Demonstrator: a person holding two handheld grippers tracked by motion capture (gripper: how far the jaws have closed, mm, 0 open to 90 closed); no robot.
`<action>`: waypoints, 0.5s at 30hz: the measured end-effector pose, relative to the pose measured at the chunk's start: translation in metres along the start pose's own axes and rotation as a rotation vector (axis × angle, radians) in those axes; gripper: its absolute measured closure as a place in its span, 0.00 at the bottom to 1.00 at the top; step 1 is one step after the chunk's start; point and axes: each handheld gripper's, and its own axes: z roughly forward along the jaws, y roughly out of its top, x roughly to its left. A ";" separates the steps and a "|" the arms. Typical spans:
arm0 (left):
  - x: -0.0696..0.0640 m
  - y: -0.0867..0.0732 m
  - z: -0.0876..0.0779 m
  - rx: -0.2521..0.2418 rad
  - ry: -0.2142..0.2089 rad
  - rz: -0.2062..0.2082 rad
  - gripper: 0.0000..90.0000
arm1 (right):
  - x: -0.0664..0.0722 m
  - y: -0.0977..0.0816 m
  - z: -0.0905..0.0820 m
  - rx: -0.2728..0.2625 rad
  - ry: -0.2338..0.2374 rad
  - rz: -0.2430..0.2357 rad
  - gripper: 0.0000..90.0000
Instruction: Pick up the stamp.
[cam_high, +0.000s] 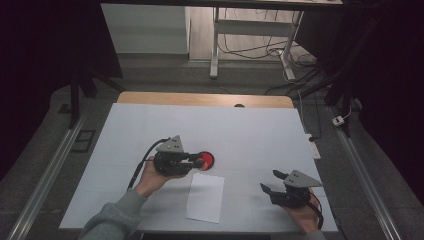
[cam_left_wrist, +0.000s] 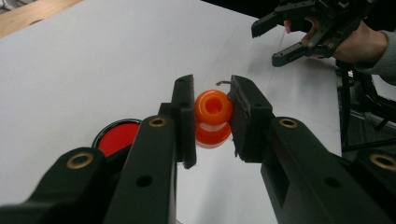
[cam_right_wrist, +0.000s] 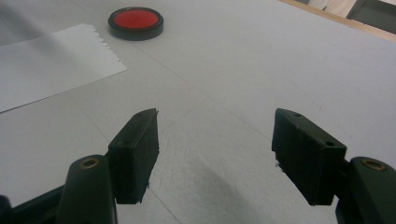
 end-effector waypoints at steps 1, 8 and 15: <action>-0.001 0.000 0.001 0.001 -0.002 0.001 0.80 | 0.000 0.000 0.000 0.001 0.001 -0.003 0.34; -0.006 -0.003 0.005 0.011 -0.019 0.000 0.80 | 0.000 -0.001 0.000 0.000 0.003 -0.005 0.34; -0.013 -0.006 0.011 0.027 -0.037 0.004 0.80 | 0.001 0.000 0.000 0.006 0.000 -0.009 0.35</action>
